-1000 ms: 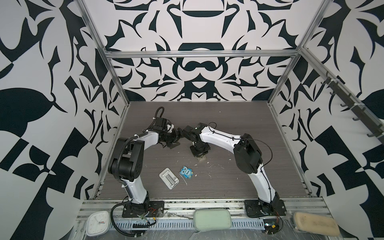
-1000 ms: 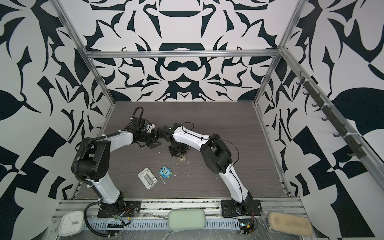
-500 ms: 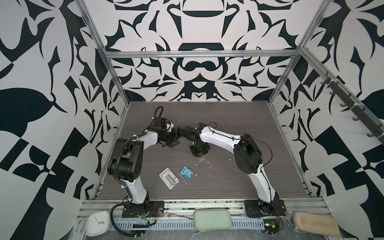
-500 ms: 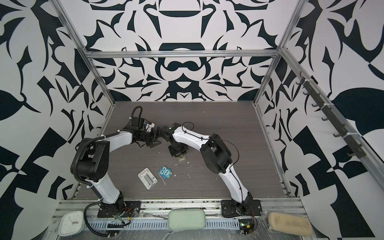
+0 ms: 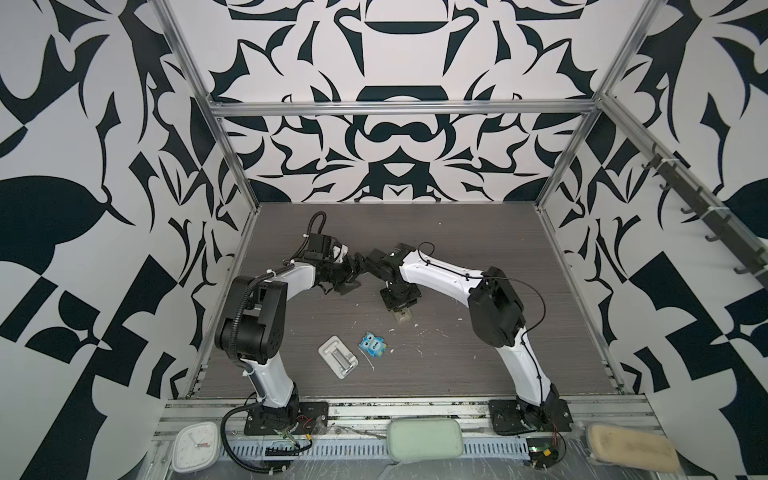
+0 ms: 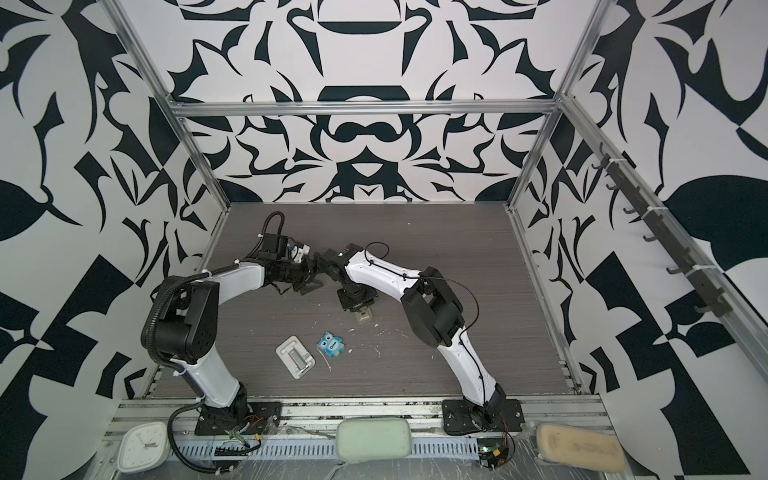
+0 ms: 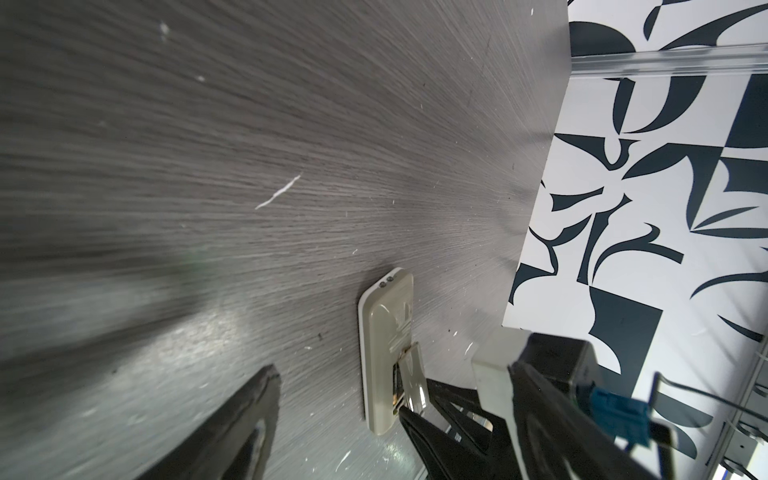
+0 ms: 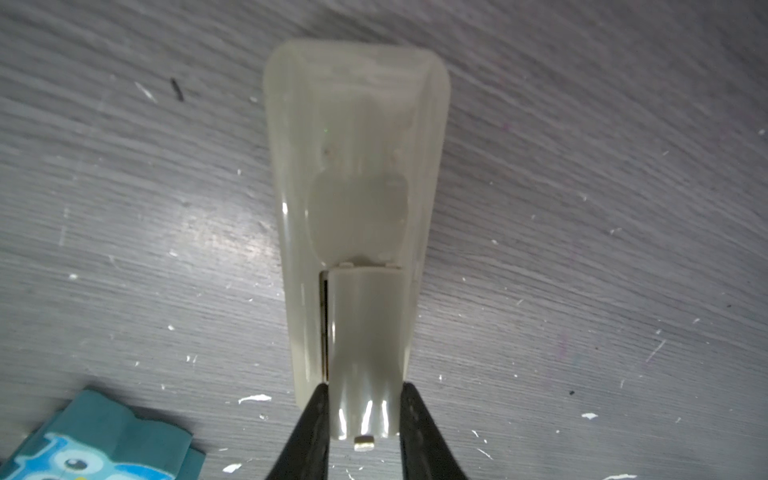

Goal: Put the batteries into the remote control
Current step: 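Slide the cover along the compartment with the right gripper until it seats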

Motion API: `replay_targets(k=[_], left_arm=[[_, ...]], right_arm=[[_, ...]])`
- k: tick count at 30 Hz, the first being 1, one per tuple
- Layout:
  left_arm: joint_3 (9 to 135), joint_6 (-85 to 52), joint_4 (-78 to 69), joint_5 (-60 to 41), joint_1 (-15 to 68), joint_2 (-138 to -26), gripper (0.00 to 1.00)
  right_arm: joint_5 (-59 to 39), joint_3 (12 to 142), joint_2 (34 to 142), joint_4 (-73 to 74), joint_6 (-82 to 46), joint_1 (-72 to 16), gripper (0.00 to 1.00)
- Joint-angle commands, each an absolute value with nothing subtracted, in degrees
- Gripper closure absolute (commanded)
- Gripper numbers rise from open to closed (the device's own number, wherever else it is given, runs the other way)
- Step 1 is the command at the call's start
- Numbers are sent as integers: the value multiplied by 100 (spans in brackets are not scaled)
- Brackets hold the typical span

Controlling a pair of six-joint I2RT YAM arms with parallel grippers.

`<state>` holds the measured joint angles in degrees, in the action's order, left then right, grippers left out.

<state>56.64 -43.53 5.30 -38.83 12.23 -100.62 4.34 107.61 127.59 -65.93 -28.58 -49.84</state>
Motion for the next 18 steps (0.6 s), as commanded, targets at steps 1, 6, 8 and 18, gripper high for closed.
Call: replay_targets(k=[1,6,8,18], left_arm=[[5545,-4333,475,-3970,1184,-9940,10],[5515,-4357,422,-3963,1178,-9941,10],[5476,-4367,376,-3956,1178,-9924,10],[5234,-4438,189,-3944,1143,-9835,10]], right_arm=[[555,10890,12669,-6685,-2930,-4957,71],[459,10813,12635,-6732,-2943,-4953,74],[432,10778,12621,-6741,-2953,-4957,74],[343,10889,12718,-6849,-2981,-4949,75]])
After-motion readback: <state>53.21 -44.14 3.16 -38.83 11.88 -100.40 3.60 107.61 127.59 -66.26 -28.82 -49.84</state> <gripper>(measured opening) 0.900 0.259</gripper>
